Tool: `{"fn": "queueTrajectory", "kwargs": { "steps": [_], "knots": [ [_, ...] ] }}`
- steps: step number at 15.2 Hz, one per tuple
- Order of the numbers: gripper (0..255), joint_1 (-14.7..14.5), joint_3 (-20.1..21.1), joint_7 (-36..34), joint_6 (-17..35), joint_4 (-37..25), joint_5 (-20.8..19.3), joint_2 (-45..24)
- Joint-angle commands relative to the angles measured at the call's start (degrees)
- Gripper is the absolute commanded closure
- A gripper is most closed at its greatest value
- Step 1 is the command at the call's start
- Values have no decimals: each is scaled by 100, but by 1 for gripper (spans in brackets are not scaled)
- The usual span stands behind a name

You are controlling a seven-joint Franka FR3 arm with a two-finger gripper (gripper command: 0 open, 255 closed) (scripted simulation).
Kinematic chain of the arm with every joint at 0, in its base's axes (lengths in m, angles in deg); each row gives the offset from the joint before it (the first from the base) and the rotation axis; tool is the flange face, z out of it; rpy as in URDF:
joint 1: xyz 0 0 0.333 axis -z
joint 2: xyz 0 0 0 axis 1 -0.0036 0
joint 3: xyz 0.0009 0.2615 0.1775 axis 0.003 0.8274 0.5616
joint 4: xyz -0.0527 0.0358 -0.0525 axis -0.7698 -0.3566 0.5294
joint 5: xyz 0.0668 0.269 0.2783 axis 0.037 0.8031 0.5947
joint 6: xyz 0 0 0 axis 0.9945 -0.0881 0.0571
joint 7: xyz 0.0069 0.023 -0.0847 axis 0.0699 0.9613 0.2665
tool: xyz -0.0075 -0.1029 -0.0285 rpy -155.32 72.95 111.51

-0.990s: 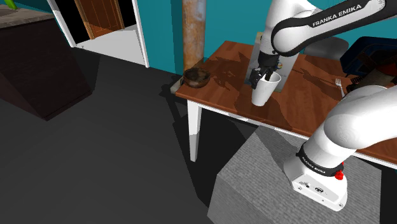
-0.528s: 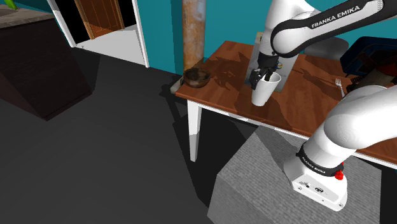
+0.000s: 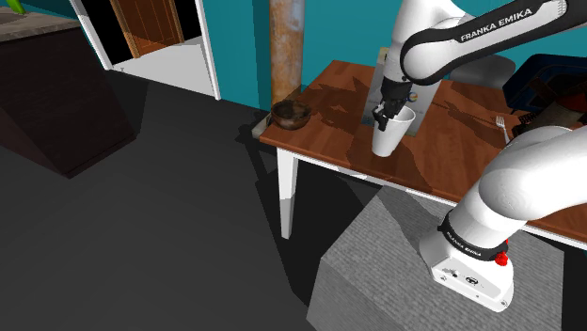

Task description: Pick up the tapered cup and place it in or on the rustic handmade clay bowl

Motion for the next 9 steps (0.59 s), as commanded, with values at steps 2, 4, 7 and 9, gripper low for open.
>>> {"fn": "queueTrajectory", "kwargs": {
  "steps": [2, 4, 7, 9],
  "knots": [
    [255, -2, 1, 0, 0, 2, 3, -1],
    [255, -8, 6, 14, -98, -44, 18, 51],
    [255, -27, 27, 54, -389, -198, 64, 190],
    [255, -38, 41, 79, -577, -306, 92, 272]
  ]
}}
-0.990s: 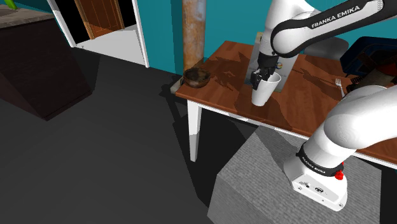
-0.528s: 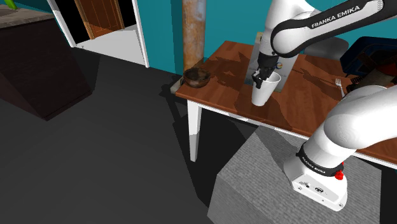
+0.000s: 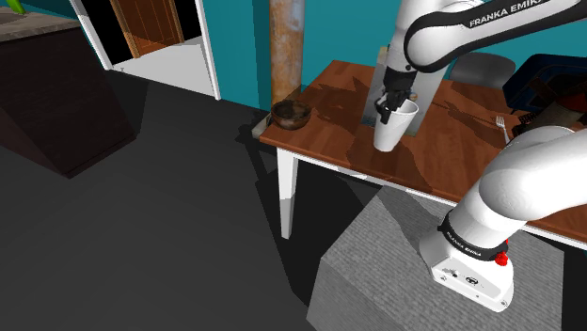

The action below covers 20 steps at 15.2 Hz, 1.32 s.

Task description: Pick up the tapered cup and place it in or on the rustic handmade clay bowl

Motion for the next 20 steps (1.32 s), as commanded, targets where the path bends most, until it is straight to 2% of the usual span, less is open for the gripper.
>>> {"fn": "queueTrajectory", "kwargs": {
  "steps": [1, 20],
  "knots": [
    [255, -10, 13, 28, -194, -114, 28, 82],
    [255, -82, 147, 231, -1783, -1374, 232, 420]
  ]
}}
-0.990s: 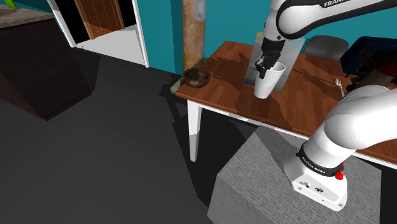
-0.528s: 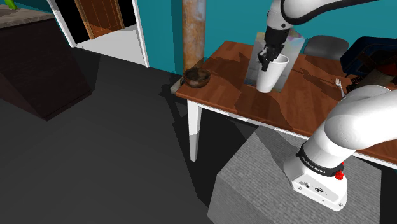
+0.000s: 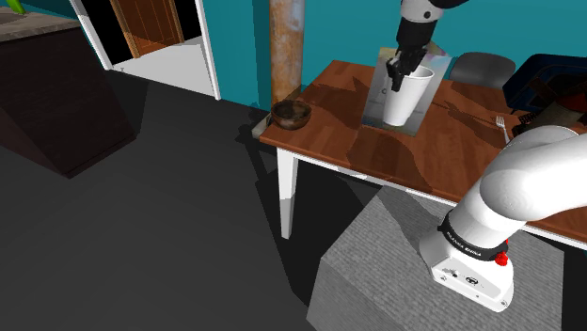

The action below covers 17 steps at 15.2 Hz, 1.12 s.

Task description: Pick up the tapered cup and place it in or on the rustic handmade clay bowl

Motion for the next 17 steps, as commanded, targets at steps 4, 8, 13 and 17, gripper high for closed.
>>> {"fn": "queueTrajectory", "kwargs": {
  "steps": [4, 8, 13, 17],
  "knots": [
    [255, -13, 32, 50, -390, -395, 41, -3],
    [255, -60, 104, -1, -531, -747, 107, -224],
    [255, -229, 365, -336, -423, -1626, 301, -1260],
    [255, -329, 550, -574, -445, -2440, 398, -2086]
  ]
}}
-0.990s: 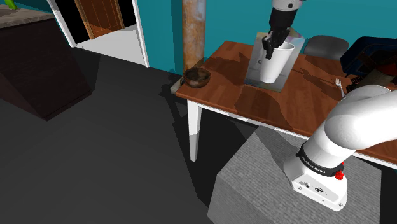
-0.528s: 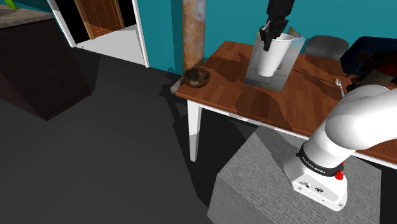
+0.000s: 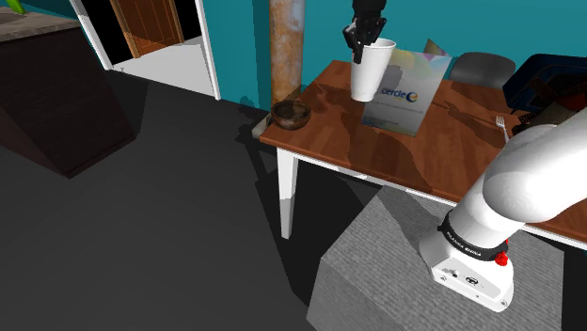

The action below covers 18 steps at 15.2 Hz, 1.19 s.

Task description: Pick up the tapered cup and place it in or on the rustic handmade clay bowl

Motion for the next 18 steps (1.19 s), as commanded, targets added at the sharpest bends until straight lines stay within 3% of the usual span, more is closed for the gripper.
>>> {"fn": "queueTrajectory", "kwargs": {
  "steps": [1, 11, 15, 18],
  "knots": [
    [255, -44, 82, -107, -47, -437, 36, -401],
    [255, -281, 428, -615, -620, -3131, 34, -2594],
    [255, -421, 514, -770, -1100, -4626, -39, -3635],
    [255, -571, 547, -841, -1656, -6141, -119, -4611]
  ]
}}
